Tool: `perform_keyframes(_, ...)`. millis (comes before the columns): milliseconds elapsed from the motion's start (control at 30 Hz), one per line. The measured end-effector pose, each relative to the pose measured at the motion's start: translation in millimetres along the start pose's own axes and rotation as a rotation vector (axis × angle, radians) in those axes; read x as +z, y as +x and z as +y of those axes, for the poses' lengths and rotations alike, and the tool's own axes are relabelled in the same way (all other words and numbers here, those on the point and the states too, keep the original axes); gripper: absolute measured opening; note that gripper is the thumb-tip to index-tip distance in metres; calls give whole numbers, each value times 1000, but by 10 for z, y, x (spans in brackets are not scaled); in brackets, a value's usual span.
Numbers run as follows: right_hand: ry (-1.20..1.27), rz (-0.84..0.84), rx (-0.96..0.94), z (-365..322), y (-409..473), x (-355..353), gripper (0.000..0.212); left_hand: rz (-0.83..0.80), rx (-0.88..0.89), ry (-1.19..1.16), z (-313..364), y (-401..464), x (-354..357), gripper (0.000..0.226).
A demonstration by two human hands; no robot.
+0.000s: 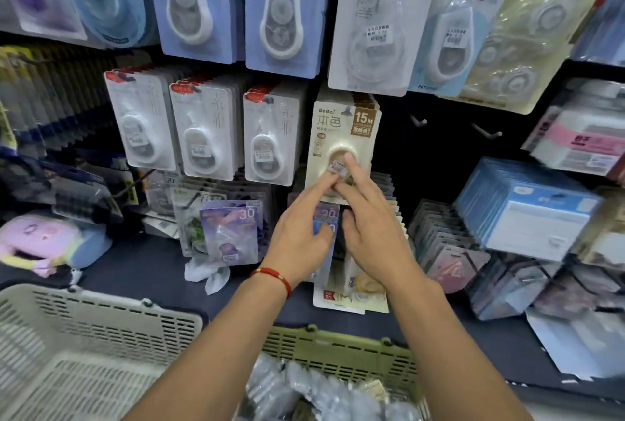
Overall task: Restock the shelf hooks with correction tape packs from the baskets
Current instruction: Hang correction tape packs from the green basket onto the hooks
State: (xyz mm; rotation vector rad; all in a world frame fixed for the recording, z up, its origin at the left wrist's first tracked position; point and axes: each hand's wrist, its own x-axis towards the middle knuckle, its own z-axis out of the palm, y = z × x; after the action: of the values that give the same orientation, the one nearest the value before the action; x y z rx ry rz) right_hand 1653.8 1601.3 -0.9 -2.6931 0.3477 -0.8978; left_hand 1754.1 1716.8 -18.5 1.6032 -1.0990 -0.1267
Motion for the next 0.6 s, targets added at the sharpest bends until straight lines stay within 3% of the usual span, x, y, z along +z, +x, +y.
perform_keyframes(167,52,-61,146,123,-335,-201,45,-26,-39,160,-22,-249,-31,68)
perform_keyframes(267,-46,-345,283,331,-697,-232,36,-175,-103,360,-131,-518,-66,60)
perform_keyframes(433,-242,-1068,375,567,-1539,2,40,-579,-192,628,-471,-1236,-95,56)
perform_keyframes(500,-273,-1202,367,611,-1878,140,49,-743,-238,800,-659,-1540,-127,54)
perform_keyframes(600,-237,-1210,340,596,-2337,361,66,-890,-323,884,-888,-1891,-197,51)
